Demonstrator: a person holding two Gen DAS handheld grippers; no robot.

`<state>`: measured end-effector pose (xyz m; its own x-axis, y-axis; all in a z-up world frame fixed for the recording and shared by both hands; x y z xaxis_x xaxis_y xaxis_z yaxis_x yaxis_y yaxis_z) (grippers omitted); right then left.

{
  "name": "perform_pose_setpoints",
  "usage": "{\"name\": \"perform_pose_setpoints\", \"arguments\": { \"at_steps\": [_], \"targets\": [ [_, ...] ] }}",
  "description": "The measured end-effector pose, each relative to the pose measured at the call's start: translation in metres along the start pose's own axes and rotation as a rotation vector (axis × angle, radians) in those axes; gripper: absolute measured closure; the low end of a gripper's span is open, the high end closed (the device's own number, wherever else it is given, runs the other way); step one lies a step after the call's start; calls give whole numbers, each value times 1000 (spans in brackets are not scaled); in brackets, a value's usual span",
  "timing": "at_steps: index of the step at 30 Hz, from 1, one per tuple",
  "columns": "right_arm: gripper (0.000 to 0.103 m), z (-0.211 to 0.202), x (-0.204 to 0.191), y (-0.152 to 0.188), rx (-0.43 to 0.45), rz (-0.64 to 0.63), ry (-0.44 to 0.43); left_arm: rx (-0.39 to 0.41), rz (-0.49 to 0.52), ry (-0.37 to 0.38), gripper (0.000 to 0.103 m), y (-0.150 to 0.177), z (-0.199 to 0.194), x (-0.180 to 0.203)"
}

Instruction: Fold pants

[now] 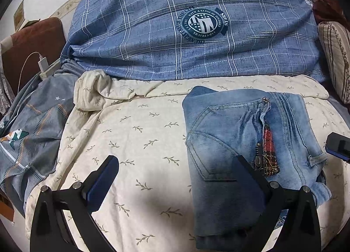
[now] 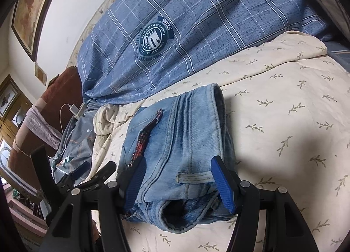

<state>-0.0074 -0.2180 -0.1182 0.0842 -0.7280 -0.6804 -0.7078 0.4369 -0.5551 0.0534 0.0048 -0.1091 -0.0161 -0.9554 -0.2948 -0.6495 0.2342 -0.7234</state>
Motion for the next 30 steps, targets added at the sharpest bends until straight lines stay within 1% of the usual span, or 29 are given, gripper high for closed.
{"name": "perform_pose_setpoints", "arguments": {
  "at_steps": [11,30],
  "targets": [
    [38,-13,16,-1,9,40,15,-6,16,6,0,1,1,4],
    [38,-6,12,2,-12,39,13,-33,16,25,0,3,5,2]
  ]
}}
Point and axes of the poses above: each gripper's, at about its wrist camera, not at the fingertips, and z roughly the way its jaws point, x to its right, y to its underside, the point moved 3 cm from there along z, roughly the way its jaws point, and after that the axes turned 14 degrees about -y, right-handed, at the moved point
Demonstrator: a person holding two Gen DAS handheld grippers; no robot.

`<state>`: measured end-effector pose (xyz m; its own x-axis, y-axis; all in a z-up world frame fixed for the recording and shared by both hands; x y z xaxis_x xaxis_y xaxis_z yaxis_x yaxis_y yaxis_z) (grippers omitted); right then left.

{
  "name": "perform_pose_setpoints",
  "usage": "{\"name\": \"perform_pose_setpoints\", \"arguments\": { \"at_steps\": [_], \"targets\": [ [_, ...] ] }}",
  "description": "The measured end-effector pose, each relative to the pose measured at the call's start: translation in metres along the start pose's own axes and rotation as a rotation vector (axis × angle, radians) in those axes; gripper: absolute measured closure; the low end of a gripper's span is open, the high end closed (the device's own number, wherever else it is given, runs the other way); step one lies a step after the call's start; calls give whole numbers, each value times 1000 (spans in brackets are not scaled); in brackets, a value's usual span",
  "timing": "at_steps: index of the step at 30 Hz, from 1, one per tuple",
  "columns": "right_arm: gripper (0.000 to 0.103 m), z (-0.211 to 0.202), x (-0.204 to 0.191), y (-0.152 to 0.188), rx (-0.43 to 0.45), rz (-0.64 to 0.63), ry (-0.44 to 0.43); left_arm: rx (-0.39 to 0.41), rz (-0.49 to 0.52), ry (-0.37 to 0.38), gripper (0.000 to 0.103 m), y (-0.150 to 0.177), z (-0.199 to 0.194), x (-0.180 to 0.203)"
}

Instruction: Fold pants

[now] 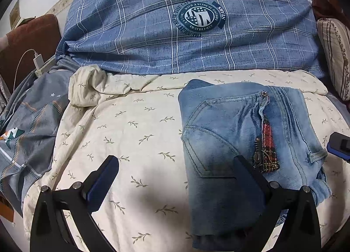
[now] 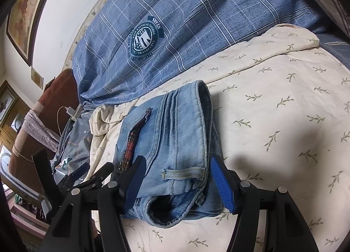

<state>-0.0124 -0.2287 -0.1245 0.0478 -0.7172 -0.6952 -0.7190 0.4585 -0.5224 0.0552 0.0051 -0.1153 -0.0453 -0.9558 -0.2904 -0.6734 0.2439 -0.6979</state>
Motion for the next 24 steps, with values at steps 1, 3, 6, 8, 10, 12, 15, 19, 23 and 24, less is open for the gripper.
{"name": "perform_pose_setpoints", "arguments": {
  "at_steps": [1,3,6,8,10,12,15,19,23,24],
  "targets": [
    [38,1,-1,0,-3,-2,0,0,-1,0,0,0,0,0],
    [38,2,-1,0,-6,-4,0,-1,-1,0,0,0,0,0],
    [38,3,-1,1,-9,-5,3,-3,-4,2,0,0,0,-1],
    [38,3,-1,1,-10,-3,2,-6,-6,5,0,0,0,-1],
    [38,4,-1,2,-13,-1,4,-9,-4,9,0,1,1,-1],
    [38,4,0,2,-15,2,5,-13,-2,13,0,1,1,0],
    [38,5,0,2,-17,6,4,-13,1,13,0,1,1,0],
    [38,5,1,2,-19,6,4,-22,0,21,0,2,3,0],
    [38,7,0,3,-27,4,7,-27,-2,24,0,2,3,0],
    [38,7,0,3,-28,3,7,-27,-2,26,0,2,3,1]
  ]
}}
Point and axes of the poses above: each gripper's, at about its wrist camera, not at the fingertips, and z roughly the way its jaws point, x to its right, y to its underside, the point moved 3 cm from there along z, roughly the way its jaws point, and after that the axes turned 14 degrees about -y, right-handed, at the moved point
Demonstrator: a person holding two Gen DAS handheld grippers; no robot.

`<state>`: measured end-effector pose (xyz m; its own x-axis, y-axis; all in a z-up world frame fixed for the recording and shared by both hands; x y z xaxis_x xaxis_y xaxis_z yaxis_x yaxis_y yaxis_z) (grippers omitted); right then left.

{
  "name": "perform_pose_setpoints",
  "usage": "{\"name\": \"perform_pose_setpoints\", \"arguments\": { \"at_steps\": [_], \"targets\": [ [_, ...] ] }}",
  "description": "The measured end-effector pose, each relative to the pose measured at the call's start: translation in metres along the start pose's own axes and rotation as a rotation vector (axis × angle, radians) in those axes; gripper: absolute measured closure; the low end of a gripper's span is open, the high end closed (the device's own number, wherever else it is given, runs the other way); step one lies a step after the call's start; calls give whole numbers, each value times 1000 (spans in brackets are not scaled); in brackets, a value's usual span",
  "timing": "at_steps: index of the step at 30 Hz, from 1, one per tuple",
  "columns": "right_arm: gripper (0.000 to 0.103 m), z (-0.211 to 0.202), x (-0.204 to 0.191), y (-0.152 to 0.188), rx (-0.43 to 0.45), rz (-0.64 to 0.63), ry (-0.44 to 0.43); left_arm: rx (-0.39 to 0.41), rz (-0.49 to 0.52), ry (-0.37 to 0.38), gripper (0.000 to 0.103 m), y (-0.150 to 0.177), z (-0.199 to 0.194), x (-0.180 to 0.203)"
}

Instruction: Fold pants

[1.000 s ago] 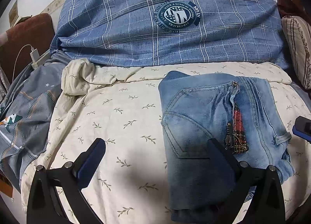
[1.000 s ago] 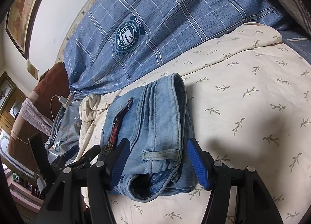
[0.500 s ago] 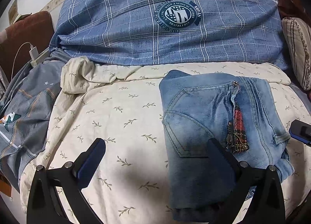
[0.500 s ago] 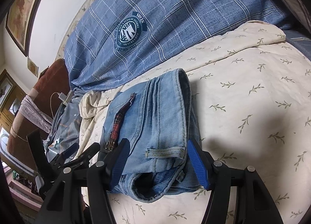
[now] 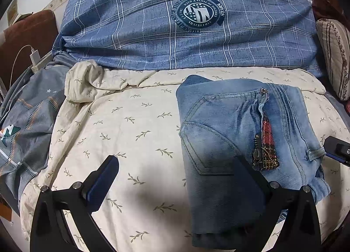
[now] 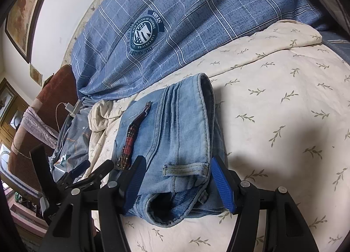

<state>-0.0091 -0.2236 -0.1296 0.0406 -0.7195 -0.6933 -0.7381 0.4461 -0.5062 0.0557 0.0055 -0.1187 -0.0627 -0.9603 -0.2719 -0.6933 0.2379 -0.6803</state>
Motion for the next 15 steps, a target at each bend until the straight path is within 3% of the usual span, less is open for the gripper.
{"name": "perform_pose_setpoints", "arguments": {
  "at_steps": [15],
  "targets": [
    [37,2,1,1,-3,2,-1,1,5,3,0,-1,-2,2]
  ]
}}
Point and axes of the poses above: each gripper's, at about its wrist camera, not at the fingertips, and z roughly the way its jaws point, x to its right, y to its underside, the point moved 3 cm from there along z, roughly the way its jaws point, and after that the axes turned 14 degrees about -y, right-handed, at the moved point
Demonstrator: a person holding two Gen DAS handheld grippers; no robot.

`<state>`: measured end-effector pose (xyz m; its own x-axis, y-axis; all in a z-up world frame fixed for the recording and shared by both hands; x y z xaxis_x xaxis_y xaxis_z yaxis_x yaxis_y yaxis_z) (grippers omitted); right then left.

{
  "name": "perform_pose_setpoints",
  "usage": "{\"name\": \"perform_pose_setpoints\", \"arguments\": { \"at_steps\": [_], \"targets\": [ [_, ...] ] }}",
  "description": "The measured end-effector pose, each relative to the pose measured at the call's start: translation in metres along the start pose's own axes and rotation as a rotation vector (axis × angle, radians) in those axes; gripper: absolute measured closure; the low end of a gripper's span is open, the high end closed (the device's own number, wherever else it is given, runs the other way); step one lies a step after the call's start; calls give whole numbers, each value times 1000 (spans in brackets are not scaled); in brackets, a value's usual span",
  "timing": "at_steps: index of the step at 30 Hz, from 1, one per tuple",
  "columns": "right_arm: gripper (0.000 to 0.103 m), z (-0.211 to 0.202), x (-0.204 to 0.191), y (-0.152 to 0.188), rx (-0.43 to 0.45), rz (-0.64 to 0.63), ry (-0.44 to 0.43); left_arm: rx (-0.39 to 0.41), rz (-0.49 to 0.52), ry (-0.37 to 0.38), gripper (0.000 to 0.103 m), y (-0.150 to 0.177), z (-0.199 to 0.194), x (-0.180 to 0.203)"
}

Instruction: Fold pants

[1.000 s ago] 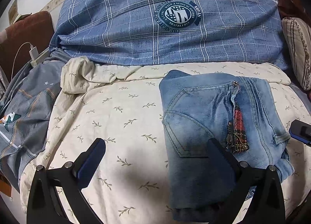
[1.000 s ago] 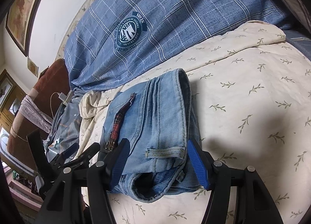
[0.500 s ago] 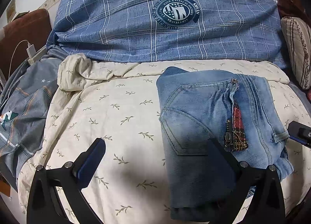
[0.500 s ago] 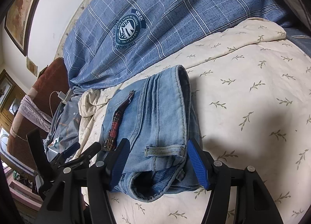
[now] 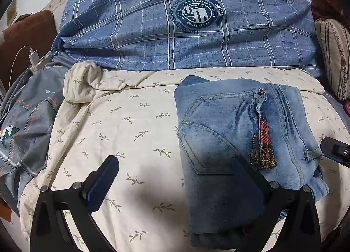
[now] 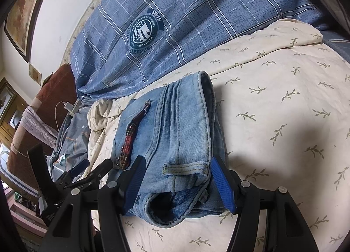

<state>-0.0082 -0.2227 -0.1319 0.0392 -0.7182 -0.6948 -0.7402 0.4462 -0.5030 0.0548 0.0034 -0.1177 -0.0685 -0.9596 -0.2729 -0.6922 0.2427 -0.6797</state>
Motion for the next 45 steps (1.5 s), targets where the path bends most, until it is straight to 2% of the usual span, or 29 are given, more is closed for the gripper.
{"name": "perform_pose_setpoints", "arguments": {
  "at_steps": [28,36,41,45],
  "targets": [
    [36,9,5,0,-15,35,-5,-23,-3,33,0,2,4,2],
    [36,7,18,-15,-19,58,-28,-27,30,124,0,-9,12,0],
    [36,3,36,-23,-44,107,-55,38,79,145,0,-17,9,-2],
    [36,3,43,-22,-66,126,-61,56,128,179,0,-15,8,5]
  ]
}}
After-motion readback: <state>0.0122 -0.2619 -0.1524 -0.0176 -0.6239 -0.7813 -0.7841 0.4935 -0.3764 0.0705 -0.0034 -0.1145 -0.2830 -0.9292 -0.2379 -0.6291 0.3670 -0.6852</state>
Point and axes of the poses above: each gripper's, at about its wrist camera, not at the fingertips, and z roughly the way its jaws point, x to its right, y to its underside, the point moved 3 cm from there along z, roughly the way its jaws point, and after that the axes turned 14 degrees about -y, right-handed, at the moved point
